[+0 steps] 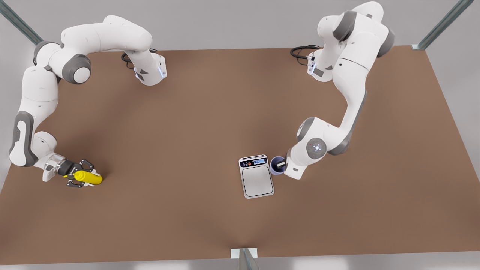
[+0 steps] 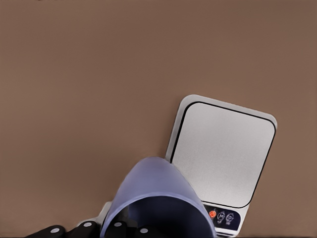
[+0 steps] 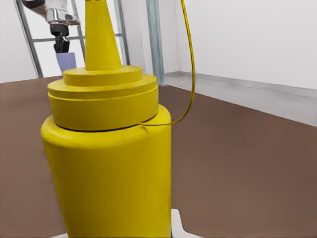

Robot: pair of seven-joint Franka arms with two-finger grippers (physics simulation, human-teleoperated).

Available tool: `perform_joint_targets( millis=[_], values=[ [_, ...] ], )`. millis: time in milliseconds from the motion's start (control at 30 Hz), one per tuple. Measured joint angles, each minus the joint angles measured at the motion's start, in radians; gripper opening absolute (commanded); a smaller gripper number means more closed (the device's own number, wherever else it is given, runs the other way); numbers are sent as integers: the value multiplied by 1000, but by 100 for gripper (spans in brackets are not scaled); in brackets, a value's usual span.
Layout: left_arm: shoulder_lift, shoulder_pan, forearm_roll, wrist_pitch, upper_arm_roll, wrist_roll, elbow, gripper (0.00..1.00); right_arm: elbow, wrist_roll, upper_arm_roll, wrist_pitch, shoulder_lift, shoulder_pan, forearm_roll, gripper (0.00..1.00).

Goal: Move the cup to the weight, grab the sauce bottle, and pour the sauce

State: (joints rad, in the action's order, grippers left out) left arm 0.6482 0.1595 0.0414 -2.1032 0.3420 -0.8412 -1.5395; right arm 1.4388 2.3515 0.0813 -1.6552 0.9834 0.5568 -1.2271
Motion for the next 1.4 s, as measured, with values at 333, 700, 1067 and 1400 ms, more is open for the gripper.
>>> perform_joint_targets(
  millis=[333,700,1067,1400],
  values=[
    [130,84,69,-7,0,-25,191,21,0,-38,0,23,-44,-3,1,60],
    [191,109,51,-28,0,-22,242,100,-2,-530,45,-384,-314,-322,79,60],
    [173,107,24,-26,-7,-22,242,100,249,-588,229,-1133,-518,-991,127,60],
    [-134,-75,-111,433,-230,327,234,100,174,-590,512,-1175,-366,-1493,530,60]
  ],
)
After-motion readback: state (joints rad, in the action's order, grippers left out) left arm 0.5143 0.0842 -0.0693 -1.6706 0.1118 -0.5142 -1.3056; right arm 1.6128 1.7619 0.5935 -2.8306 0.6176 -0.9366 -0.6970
